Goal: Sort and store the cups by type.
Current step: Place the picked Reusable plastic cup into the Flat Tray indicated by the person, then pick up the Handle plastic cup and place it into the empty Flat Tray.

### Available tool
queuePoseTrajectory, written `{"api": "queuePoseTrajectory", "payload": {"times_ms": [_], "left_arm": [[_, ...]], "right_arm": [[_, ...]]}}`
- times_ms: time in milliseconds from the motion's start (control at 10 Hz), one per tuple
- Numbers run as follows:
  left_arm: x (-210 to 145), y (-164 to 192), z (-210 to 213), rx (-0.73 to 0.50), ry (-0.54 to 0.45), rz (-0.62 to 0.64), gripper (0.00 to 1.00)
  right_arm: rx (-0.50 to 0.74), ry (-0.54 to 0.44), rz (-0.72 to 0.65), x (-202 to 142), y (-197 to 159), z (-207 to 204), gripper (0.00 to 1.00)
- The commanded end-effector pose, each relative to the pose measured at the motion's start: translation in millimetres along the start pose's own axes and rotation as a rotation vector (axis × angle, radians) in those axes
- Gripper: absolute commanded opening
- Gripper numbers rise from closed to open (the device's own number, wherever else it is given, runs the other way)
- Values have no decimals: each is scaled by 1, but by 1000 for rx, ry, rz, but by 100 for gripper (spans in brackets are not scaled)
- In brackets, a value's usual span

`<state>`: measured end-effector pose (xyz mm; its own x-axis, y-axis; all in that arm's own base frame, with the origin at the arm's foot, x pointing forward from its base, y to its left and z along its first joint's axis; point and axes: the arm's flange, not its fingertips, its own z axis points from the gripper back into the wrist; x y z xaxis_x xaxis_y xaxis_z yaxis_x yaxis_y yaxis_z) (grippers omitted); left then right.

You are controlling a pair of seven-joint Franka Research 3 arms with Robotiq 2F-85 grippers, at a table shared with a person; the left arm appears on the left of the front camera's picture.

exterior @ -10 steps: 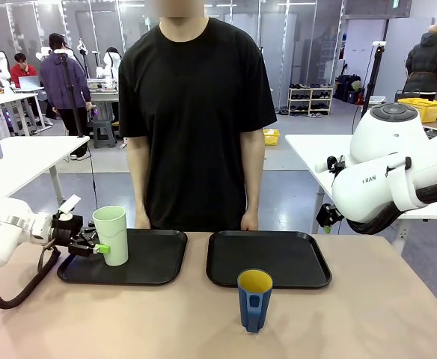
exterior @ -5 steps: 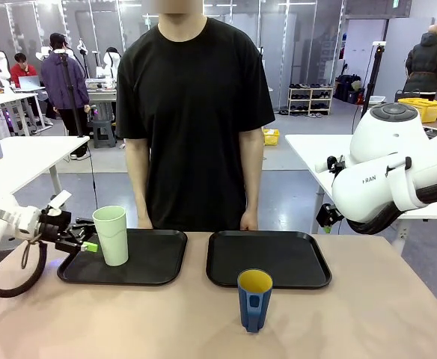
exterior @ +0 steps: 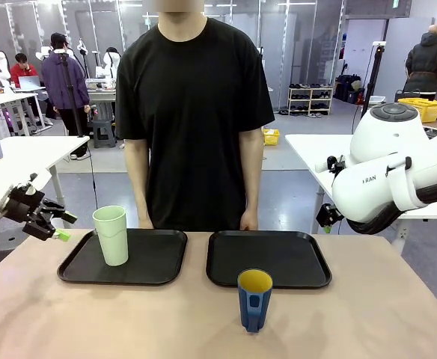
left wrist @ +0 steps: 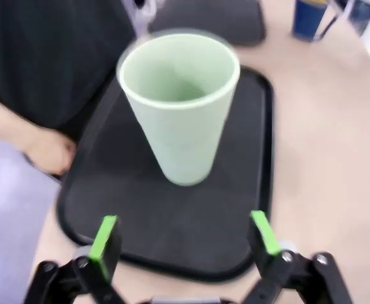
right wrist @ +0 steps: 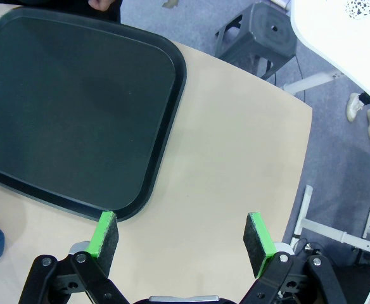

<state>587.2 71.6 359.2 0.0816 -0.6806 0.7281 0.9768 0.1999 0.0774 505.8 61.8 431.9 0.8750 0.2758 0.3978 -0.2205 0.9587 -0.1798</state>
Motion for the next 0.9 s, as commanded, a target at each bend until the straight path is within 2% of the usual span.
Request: {"api": "queuePoseTrajectory", "payload": {"times_ms": [0, 200, 300, 400, 800], "left_arm": [[27, -38, -9, 63, 255, 63, 100], [35, -45, -7, 72, 309, 60, 100], [33, -46, -2, 101, 372, 79, 100], [35, -39, -4, 80, 270, 27, 100], [35, -39, -4, 80, 270, 27, 100]], "right_arm": [[0, -8, 2, -1, 0, 0, 100], [0, -8, 2, -1, 0, 0, 100], [0, -8, 2, -1, 0, 0, 100], [0, -8, 2, -1, 0, 0, 100], [0, -8, 2, -1, 0, 0, 100]]}}
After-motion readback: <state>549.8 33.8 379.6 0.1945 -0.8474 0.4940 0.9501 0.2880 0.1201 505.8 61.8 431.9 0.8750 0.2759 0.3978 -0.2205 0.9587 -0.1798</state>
